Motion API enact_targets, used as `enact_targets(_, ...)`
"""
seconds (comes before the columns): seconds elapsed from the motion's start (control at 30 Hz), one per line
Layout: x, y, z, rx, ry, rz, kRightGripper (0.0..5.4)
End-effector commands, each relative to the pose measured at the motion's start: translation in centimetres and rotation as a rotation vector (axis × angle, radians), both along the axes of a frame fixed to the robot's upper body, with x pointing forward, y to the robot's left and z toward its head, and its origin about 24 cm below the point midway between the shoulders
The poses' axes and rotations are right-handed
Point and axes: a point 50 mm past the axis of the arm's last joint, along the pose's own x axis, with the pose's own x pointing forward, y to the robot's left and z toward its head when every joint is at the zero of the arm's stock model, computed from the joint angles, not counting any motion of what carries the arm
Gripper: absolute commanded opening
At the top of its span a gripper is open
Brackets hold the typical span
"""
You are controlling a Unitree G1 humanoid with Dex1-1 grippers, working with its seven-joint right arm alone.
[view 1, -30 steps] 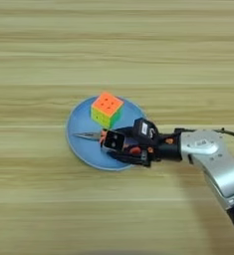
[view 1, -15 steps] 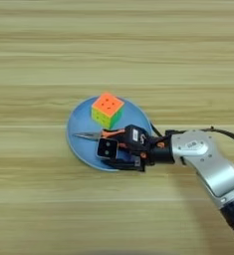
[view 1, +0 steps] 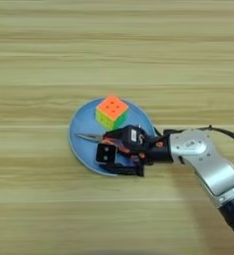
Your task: Move the objects on the table
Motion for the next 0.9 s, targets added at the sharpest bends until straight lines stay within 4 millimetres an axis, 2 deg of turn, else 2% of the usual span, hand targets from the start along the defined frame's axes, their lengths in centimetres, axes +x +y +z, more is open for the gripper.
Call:
enact_targets(0.03, 1.2, 0.2, 2.0, 0.017, -0.1, -0.002, 4.42)
enact_targets(0.3, 1.7, 0.7, 4.1, 0.122, -0.149, -0.026, 5.36)
enact_targets(0.6, 1.5, 0.8, 7.4, 0.268, -0.221, -0.021, 5.36)
enact_targets(0.7, 1.7, 0.0, 9.2, 0.334, -0.262, -0.046, 5.36)
enact_targets(0.9, 2.9, -2.0, 11.4, 0.403, -0.317, -0.16, 5.36)
